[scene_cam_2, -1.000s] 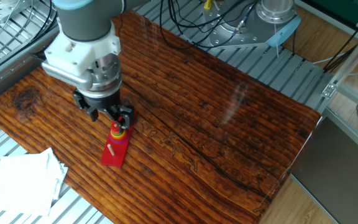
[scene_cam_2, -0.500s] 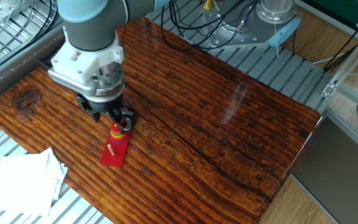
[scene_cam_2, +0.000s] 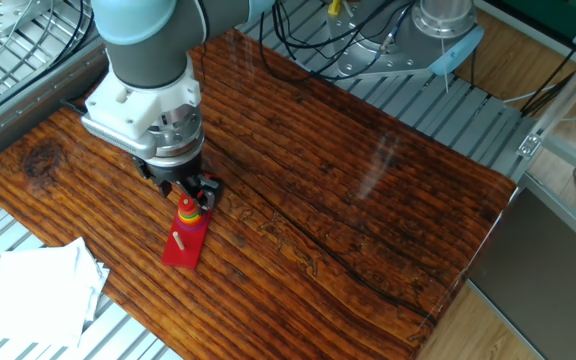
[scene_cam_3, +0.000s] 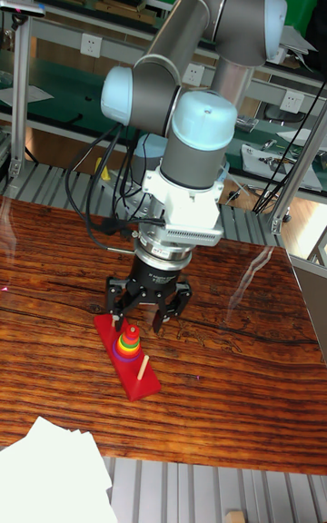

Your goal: Take out one Hanoi block and throw it aside

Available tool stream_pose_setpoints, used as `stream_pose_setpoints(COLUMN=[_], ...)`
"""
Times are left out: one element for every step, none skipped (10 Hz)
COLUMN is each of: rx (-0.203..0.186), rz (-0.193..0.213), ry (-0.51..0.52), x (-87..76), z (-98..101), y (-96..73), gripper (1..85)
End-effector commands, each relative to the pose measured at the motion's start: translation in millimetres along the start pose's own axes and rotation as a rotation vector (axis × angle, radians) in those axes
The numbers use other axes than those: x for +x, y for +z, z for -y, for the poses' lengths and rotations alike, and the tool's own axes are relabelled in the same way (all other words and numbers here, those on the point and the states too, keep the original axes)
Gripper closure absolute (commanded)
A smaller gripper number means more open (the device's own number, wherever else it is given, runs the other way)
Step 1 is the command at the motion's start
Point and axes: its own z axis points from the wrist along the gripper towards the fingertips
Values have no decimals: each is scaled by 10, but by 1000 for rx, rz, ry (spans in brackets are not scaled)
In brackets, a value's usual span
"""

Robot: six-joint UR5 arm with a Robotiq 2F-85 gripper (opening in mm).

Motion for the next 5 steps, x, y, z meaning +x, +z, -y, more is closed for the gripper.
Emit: stream_pose_setpoints(rx=[-10,-12,-11,-11,-9], rz=[1,6,5,7,10], ry=[25,38,44,47,50], x=[-8,-14,-12,-14,-22], z=[-33,-41,-37,-37,-31], y=[52,39,36,32,34], gripper=[263,280,310,327,350])
